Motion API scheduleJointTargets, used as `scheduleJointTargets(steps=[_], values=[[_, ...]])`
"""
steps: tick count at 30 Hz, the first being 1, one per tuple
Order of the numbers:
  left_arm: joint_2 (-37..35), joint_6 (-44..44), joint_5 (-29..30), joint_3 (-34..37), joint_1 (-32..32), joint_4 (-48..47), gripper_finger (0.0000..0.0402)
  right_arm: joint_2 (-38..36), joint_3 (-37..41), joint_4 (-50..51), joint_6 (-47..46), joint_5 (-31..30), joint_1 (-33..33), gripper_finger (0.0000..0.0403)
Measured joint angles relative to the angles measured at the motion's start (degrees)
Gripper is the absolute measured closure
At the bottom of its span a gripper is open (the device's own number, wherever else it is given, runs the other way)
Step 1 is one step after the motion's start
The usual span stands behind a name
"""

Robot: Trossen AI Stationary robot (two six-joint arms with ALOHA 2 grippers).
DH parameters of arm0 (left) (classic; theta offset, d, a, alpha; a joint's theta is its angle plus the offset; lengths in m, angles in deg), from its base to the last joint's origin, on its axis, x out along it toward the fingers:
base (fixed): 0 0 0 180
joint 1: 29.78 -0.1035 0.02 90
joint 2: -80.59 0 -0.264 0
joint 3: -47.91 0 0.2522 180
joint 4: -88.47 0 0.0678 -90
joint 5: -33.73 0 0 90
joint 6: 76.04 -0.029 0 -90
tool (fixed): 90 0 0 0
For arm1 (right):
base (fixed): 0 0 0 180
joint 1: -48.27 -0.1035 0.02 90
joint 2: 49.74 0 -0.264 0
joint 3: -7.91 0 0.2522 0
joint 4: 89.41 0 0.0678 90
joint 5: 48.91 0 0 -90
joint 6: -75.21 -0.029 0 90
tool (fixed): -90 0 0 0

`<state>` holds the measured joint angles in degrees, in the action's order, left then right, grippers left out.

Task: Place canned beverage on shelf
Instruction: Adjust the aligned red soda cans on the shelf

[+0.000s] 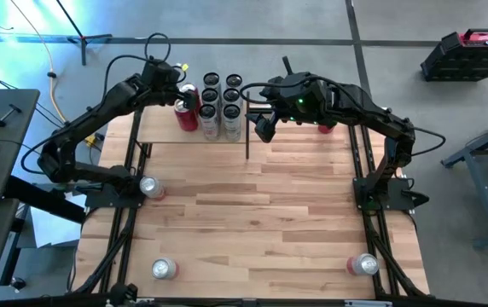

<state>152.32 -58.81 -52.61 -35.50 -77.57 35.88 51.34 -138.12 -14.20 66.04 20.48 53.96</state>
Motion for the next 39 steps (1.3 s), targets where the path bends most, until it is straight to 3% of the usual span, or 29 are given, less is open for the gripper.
scheduleJointTargets(steps=[21, 31, 39], values=[[0.8, 0.28, 2.07, 0.0, -0.2, 0.14, 0.001, 0.0, 0.0, 0.0, 0.17, -0.12, 0.05, 0.0054], [0.81, 0.68, 2.03, 0.0, -0.2, 0.29, 0.0062, 0.0, 0.0, 0.0, 0.19, -0.1, 0.07, 0.0054], [0.89, 0.66, 2.07, 0.0, -0.2, 2.57, 0.0069, 0.0, 0.0, 0.0, 0.13, -0.1, 0.07, 0.0054]])
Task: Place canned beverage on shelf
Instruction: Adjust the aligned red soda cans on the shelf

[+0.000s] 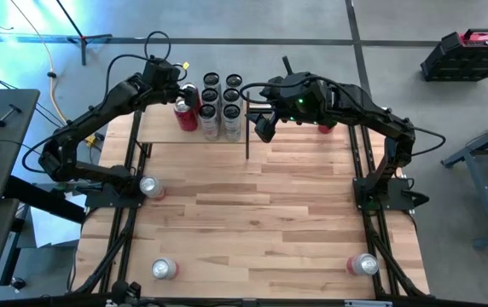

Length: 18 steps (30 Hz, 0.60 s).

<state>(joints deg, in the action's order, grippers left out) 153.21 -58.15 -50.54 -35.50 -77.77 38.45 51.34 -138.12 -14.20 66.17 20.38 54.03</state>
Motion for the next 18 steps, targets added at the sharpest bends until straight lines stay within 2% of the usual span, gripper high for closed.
scheduleJointTargets(steps=[18], values=[[2.38, 0.02, -0.43, -0.02, -0.07, 1.16, 0.0069, 0.0, 0.0, 0.0, -1.07, -0.28, 0.0, 0.0054]])
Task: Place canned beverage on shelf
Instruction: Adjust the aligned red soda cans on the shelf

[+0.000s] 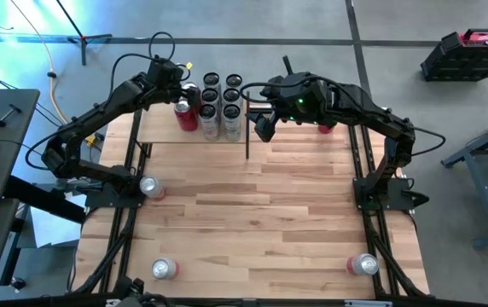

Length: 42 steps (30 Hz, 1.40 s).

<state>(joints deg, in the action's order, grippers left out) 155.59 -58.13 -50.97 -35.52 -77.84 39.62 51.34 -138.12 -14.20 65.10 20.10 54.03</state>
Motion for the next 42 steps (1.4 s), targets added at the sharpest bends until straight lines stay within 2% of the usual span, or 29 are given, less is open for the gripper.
scheduleJointTargets(steps=[42], values=[[1.14, 1.49, 5.0, 0.07, -0.39, 6.53, 0.0069, 0.0, 0.0, 0.0, -0.4, -0.08, 0.59, 0.0054]])
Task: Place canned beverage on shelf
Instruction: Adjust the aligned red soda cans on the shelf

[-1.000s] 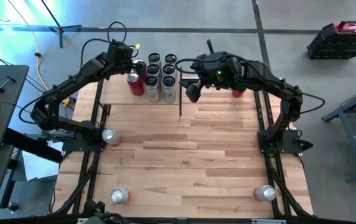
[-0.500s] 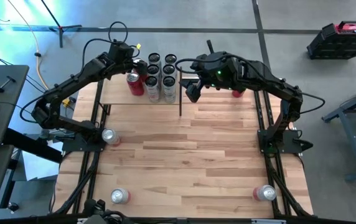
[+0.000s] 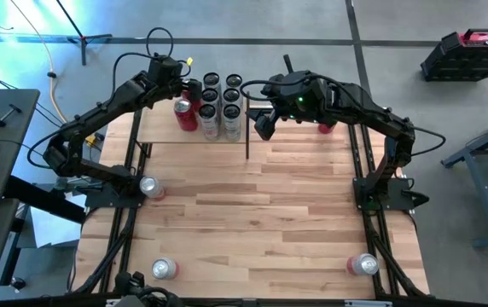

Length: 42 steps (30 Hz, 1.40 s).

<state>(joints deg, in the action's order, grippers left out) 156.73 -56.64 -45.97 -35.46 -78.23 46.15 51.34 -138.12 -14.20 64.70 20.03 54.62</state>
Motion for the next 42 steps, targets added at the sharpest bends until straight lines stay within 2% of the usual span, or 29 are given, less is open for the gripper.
scheduleJointTargets(steps=[20, 32, 37, 42], values=[[-0.21, -0.04, -0.52, -0.02, -0.01, -0.05, 0.0069, 0.0, 0.0, 0.0, -1.68, 0.01, 0.0, 0.0054], [-4.35, -0.57, -0.15, -0.04, -0.02, -0.04, 0.0068, 0.0, 0.0, 0.0, -1.67, 0.03, 0.0, 0.0054], [-9.44, -0.49, -5.15, -0.04, 0.02, -0.25, 0.0068, 0.0, 0.0, 0.0, -1.53, 0.03, 0.0, 0.0054], [-18.77, -2.16, -12.79, -0.09, 0.1, -4.37, 0.0068, 0.0, 0.0, 0.01, -1.56, 0.29, 0.0, 0.0054]])
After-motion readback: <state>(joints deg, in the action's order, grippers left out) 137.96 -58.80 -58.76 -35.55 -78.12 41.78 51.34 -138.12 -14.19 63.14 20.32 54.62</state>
